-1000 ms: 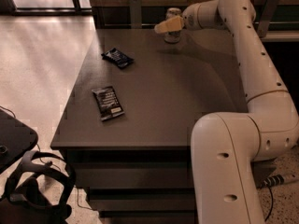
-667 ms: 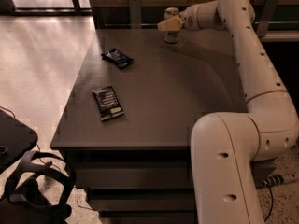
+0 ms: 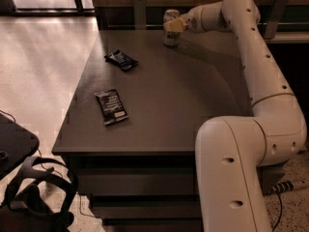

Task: Pick 7up can

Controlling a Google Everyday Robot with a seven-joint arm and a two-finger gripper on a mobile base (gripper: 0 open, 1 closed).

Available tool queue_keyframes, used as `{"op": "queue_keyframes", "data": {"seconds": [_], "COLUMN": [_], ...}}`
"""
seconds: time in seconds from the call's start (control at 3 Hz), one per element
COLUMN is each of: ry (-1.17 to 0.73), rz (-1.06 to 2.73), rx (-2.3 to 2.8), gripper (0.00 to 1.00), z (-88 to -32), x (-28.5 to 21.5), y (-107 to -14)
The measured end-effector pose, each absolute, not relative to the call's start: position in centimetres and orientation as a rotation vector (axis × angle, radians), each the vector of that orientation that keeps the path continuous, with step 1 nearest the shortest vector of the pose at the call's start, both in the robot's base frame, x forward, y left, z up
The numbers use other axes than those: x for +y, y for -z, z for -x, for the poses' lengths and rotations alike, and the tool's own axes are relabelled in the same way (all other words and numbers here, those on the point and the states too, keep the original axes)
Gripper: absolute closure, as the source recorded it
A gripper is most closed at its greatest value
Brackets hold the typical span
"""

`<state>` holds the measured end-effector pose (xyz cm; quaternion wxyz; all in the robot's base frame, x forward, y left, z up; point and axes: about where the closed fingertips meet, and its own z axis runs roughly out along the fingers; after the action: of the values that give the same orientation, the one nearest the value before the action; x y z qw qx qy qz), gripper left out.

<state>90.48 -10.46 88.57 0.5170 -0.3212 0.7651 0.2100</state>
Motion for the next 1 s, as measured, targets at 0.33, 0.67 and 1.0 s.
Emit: {"op": "queue_keyframes", "data": {"seconds": [0.33,0.67,1.0], "ry": [-0.509,-0.512,-0.541], "rz": [0.775,0.778,0.810], "rx": [1.839,1.835,1.797], "gripper": [1.00,1.00,1.00], "z": [-90.6,-90.4,-89.2], "x": [-10.1,-10.1,-9.9], "y": [-88.3,-88.5,-90.5]}}
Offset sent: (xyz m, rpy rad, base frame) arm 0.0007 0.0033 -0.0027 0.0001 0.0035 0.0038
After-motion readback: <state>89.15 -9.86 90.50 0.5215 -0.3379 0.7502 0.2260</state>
